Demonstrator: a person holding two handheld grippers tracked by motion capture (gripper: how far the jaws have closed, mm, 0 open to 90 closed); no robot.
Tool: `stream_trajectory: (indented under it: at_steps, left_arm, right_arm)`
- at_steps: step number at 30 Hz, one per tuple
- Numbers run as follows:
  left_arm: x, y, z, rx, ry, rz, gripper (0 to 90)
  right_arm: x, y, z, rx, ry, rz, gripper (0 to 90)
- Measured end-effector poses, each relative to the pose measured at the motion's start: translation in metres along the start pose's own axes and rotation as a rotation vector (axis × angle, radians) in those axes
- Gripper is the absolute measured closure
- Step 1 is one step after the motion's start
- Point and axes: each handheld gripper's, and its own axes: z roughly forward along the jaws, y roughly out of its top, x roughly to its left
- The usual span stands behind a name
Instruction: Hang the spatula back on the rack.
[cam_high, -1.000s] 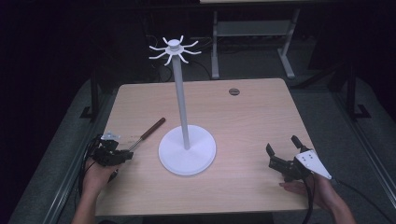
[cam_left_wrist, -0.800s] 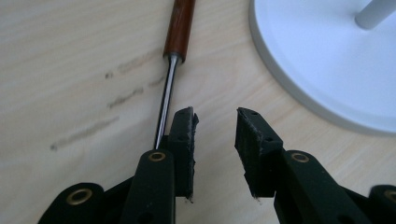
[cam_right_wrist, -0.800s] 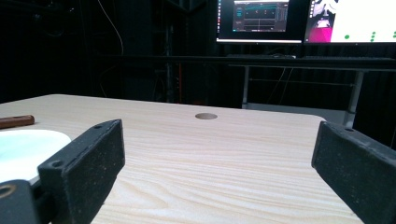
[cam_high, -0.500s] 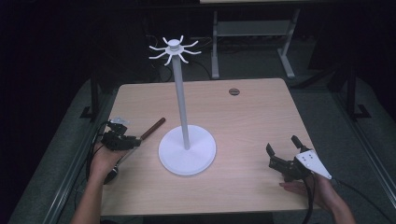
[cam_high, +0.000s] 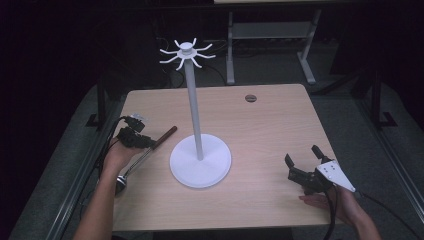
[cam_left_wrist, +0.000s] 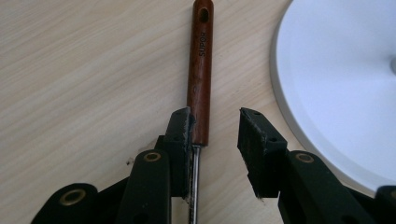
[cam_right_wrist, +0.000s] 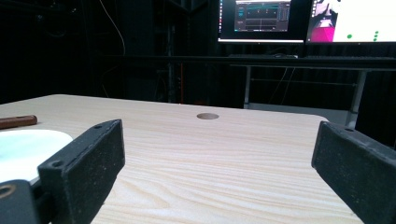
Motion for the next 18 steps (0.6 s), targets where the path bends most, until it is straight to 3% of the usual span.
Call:
stream_trajectory:
  at_steps: [4, 9, 11, 18]
  left_arm:
    - [0.001, 0.011, 0.01, 0.062, 0.003, 0.028, 63.8]
    - [0.002, 0.017, 0.018, 0.102, -0.003, 0.043, 62.3]
    - [0.002, 0.02, 0.027, 0.159, 0.017, 0.06, 61.1]
    - [0.003, 0.025, 0.041, 0.207, 0.016, 0.08, 61.0]
  right_arm:
    - [0.0, 0.0, 0.0, 0.0, 0.0, 0.0, 2.0]
    - [0.0, 0.0, 0.0, 0.0, 0.0, -0.001, 2.0]
    - [0.0, 0.0, 0.0, 0.0, 0.0, 0.0, 2.0]
    - [0.0, 0.0, 0.0, 0.0, 0.0, -0.001, 2.0]
